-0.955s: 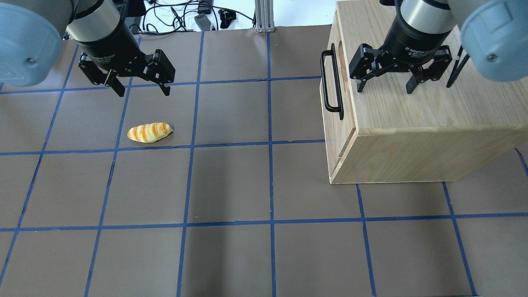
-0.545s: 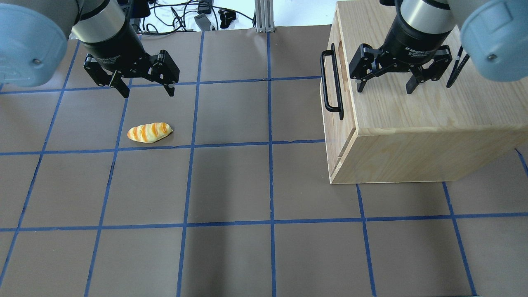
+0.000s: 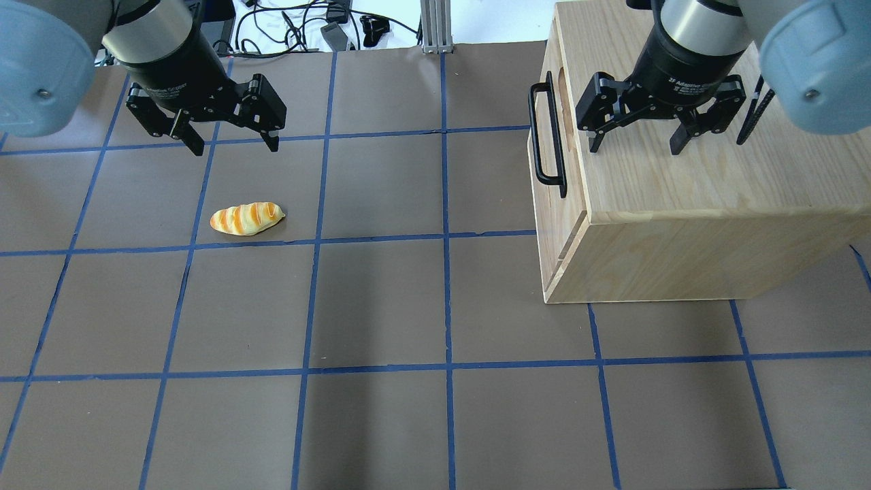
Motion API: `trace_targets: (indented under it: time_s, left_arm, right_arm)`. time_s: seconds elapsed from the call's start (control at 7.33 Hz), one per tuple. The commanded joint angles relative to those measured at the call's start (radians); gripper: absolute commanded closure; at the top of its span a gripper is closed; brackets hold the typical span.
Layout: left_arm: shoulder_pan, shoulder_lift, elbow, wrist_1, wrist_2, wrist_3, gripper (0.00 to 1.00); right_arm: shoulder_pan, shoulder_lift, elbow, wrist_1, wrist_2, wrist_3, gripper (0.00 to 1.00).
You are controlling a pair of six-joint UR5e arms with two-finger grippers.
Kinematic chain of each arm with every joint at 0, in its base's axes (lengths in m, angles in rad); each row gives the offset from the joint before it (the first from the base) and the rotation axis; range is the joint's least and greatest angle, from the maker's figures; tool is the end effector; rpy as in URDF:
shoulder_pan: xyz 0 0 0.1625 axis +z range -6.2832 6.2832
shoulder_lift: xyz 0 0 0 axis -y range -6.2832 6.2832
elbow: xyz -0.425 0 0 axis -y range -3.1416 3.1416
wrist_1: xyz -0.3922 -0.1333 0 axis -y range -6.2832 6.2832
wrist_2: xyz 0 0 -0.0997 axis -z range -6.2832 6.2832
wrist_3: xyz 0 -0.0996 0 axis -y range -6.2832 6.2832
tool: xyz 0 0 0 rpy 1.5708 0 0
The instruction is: Open upper drawer
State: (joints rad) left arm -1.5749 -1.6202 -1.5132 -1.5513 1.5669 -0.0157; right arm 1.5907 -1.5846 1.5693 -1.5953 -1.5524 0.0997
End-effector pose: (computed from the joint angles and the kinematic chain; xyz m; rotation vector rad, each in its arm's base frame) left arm -0.1358 -0.5150 0.4934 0.0181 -3.1371 0.0434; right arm 0.1449 -0.4871 0.4979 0.1239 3.1178 -0.0603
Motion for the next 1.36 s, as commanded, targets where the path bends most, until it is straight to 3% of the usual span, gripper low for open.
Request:
trace_targets:
  time_s: [0.0, 0.55, 0.95, 1.23]
  left_arm:
    - [-0.002, -0.006, -0.009, 0.0, 0.001, -0.003, 0.0]
    - [-0.071, -0.05, 0.001, 0.014, -0.002, -0.117, 0.0]
    - [-0.21, -0.087, 0.004, 0.163, -0.045, -0.216, 0.0]
    - [-0.234, -0.119, 0.004, 0.236, -0.153, -0.247, 0.0]
  right_arm:
    - [0.0, 0.0, 0.0, 0.0, 0.0, 0.0, 0.0]
    - [0.0, 0.0, 0.0, 0.0, 0.002, 0.0, 0.0]
    - [0.0, 0.0, 0.0, 0.0, 0.002, 0.0, 0.0]
    - [0.0, 0.0, 0.0, 0.0, 0.002, 0.0, 0.0]
